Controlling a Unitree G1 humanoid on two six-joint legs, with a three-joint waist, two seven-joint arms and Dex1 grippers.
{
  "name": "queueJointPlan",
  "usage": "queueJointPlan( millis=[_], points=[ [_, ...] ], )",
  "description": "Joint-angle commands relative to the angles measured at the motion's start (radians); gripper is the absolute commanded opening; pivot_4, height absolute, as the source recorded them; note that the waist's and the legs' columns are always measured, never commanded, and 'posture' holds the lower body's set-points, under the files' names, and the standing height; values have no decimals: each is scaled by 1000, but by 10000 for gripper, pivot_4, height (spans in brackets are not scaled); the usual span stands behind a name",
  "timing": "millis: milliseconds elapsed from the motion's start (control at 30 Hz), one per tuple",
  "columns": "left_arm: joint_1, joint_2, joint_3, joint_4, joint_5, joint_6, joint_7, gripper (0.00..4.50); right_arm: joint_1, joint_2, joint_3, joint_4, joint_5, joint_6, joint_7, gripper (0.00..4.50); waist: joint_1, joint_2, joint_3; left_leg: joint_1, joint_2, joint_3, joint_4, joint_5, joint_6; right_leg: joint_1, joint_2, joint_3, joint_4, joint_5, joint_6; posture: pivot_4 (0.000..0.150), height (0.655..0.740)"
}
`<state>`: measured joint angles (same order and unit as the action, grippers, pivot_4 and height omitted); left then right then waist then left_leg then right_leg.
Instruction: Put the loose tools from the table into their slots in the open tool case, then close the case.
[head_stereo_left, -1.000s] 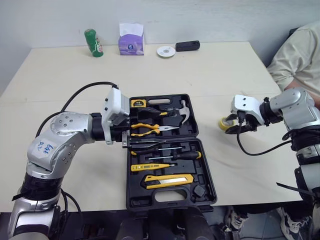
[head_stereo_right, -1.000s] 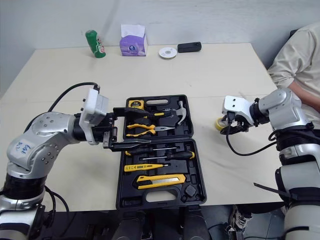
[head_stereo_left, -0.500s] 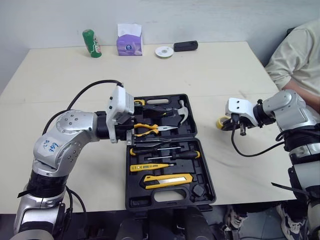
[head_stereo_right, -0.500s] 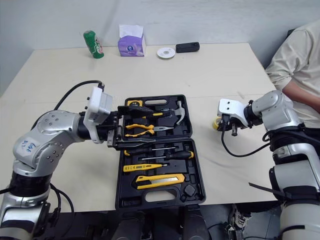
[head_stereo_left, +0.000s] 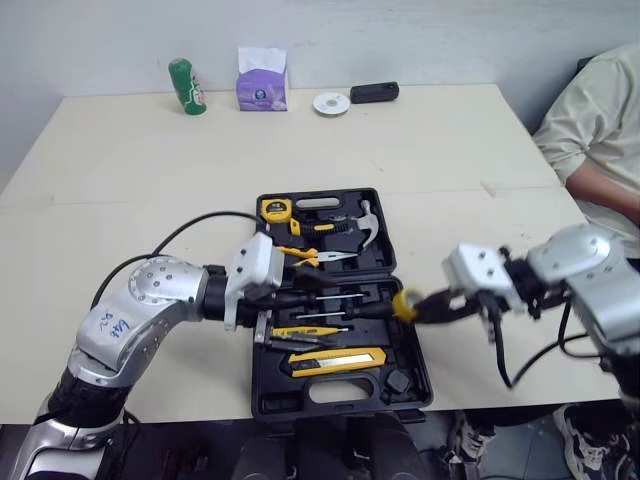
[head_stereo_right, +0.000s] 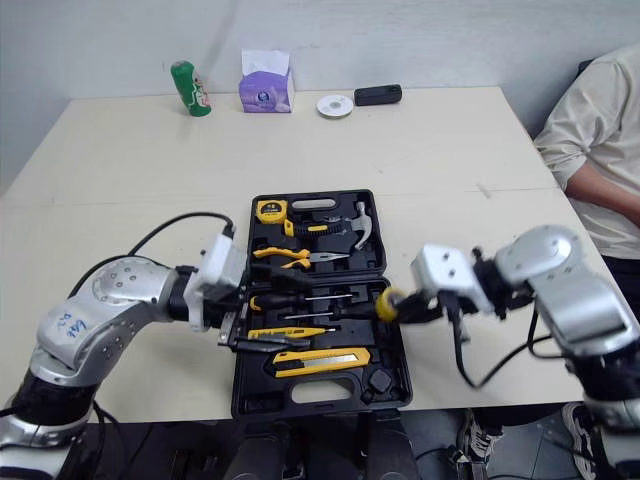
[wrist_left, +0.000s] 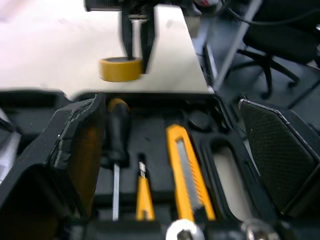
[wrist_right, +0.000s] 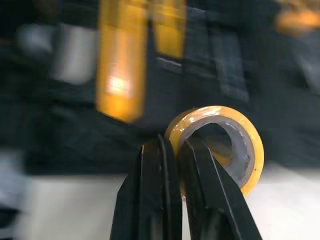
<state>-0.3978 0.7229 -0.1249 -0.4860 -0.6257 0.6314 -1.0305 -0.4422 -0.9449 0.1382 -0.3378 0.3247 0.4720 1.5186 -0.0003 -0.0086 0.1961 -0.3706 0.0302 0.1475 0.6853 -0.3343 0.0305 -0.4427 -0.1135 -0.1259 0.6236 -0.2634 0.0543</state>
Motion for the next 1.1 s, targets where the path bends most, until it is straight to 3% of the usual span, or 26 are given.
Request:
queueJointPlan(
  millis=[33,233,433,700,1100],
  points=[
    [24,33,-2,-69,-4,-17,-38,45000,62,-20,-33,-158,47,38,-61,176,0,0,0,0,0,0,0,0,0,0,0,0,0,0,0,1500,7278],
    [112,77,-19,-127,23,-36,-50,45000,238,-54,0,-260,8,-34,-106,176,3,-1,0,0,0,0,0,0,0,0,0,0,-1,0,0,1500,7278],
    [142,99,-2,-165,0,-12,-39,45000,311,-87,-1,-287,-20,-82,-140,176,3,-1,0,1,0,-1,0,-1,1,0,0,0,-1,0,0,1500,7278],
    [123,95,-6,-168,-9,10,-27,45000,330,-77,49,-284,-79,-93,-208,176,2,-4,-1,1,0,-1,0,-1,1,1,0,0,-1,0,-1,1500,7278],
    [135,89,-7,-171,-15,3,-7,45000,363,-122,8,-355,-15,-40,-208,176,8,-9,-4,1,1,-1,0,-1,1,1,1,0,-1,0,-1,1500,7278]
  ],
)
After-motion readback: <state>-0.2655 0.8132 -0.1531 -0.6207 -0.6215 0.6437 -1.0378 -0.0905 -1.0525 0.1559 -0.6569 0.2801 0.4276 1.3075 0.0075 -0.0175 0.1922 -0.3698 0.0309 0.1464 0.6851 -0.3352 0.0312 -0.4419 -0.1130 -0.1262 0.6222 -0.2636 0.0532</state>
